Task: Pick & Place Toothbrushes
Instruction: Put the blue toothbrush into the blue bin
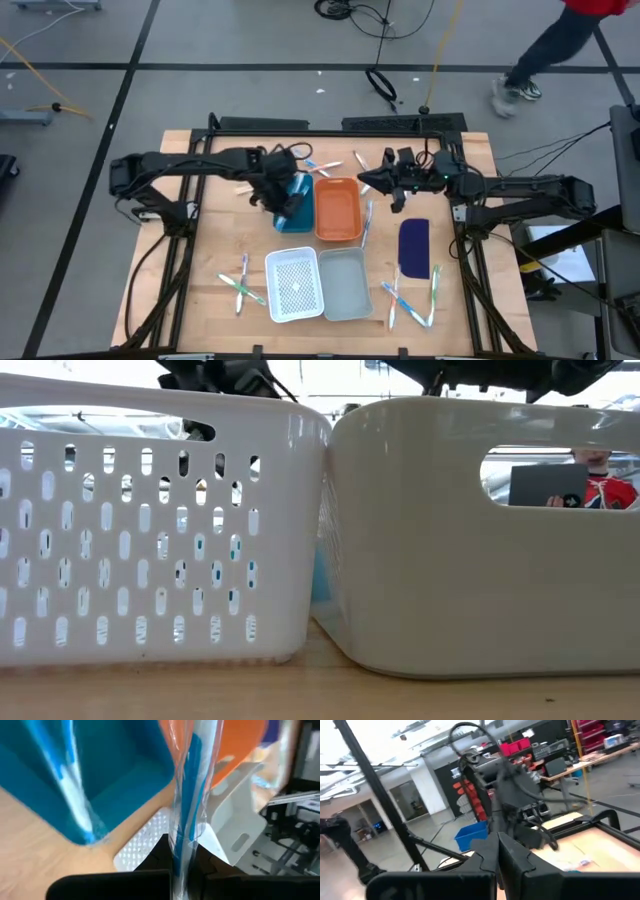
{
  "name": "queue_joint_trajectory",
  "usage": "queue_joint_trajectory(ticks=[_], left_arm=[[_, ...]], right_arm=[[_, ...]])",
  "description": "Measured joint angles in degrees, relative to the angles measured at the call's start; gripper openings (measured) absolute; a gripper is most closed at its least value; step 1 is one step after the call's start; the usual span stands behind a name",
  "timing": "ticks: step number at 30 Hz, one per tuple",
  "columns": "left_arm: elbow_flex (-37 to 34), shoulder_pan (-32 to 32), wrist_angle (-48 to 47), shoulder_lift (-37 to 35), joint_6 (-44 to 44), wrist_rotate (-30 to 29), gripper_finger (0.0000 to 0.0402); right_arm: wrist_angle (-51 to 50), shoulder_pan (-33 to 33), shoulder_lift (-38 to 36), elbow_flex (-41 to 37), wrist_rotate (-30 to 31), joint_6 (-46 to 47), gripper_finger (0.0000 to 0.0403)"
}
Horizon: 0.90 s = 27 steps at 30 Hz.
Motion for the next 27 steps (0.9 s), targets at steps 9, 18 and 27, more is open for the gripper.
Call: queue_joint_trajectory(ticks=[9,18,27], left_arm=[[8.3,0.5,-10.0,9.4,2.2,1.1,0.0007],[11.1,2.7,-22.2,14.9,5.4,4.1,0.0007],[11.5,4.6,-20.4,15.2,4.0,6.9,0.0007]], right_arm=[[-0.1,0.0,-4.0,-3.6,-2.0,-3.8,0.0001],[2.7,-2.5,-11.5,-9.3,-1.9,-2.2,0.0000],[2.5,-2.8,-12.2,-10.6,-1.9,-2.2,0.0000]])
